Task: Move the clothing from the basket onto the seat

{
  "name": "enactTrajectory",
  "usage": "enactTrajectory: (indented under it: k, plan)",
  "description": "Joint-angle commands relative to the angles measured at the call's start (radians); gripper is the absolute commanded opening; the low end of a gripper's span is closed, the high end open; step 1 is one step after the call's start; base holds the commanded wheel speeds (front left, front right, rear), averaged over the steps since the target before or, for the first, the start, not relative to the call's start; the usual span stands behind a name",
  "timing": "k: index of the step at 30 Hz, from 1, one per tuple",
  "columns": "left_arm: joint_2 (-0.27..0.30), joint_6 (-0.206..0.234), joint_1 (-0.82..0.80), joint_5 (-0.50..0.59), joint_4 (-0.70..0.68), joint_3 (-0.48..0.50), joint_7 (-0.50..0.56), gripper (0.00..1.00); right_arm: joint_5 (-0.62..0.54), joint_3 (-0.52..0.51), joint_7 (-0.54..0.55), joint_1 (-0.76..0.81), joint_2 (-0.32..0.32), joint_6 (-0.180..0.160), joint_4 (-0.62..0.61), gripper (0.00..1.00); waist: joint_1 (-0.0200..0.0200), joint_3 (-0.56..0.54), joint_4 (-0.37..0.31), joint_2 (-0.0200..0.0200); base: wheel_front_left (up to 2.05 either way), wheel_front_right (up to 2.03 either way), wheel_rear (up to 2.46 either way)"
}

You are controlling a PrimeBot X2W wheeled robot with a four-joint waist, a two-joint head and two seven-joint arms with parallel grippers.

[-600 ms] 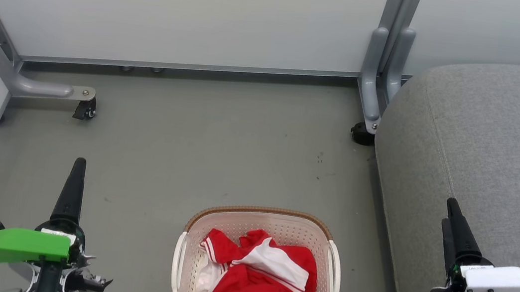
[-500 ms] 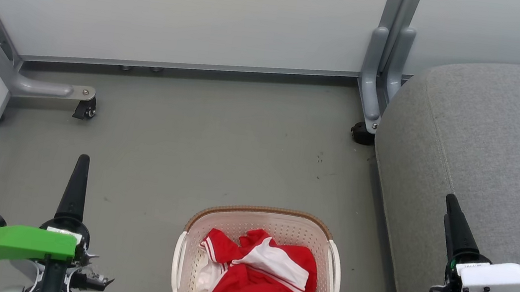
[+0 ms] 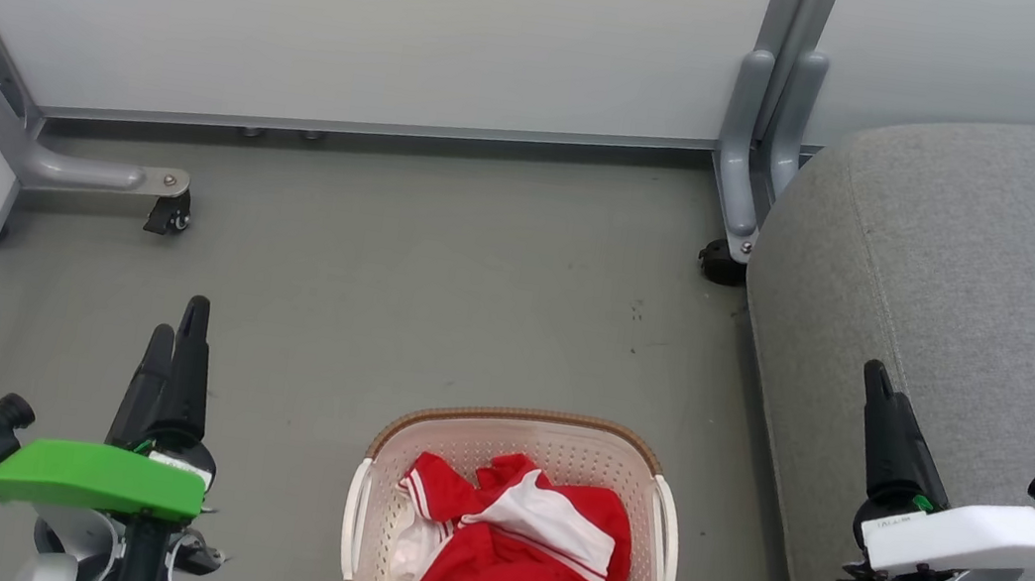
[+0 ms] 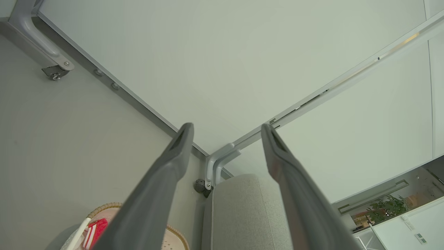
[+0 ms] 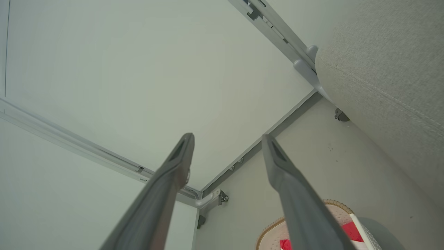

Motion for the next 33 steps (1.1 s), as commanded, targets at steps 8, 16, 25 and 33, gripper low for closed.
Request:
enactTrajectory:
  k: [8,16,25,33]
  plan:
    - [0.009,-0.003,-0.020,0.168,-0.002,-0.009,-0.035,1.00,-0.162,0.027,-0.036,-0.008,-0.013,0.000,-0.031,1.00,0.0000,0.003,-0.001,0.0000,0.00,0.00,0.00]
    - [0.008,0.004,-0.020,0.297,0.008,-0.017,-0.060,1.00,-0.283,0.047,-0.062,-0.006,-0.018,0.001,-0.026,1.00,0.0000,0.005,-0.001,0.0000,0.00,0.00,0.00]
    - [0.010,0.016,-0.018,0.428,0.015,-0.036,-0.087,1.00,-0.403,0.059,-0.088,-0.001,-0.016,0.001,-0.007,1.00,0.0000,0.006,0.000,0.0000,0.00,0.00,0.00]
    - [0.014,0.032,-0.004,0.528,0.021,-0.056,-0.110,1.00,-0.490,0.064,-0.110,0.002,-0.013,0.001,0.013,1.00,0.0000,0.004,0.002,0.0000,0.00,0.00,0.00]
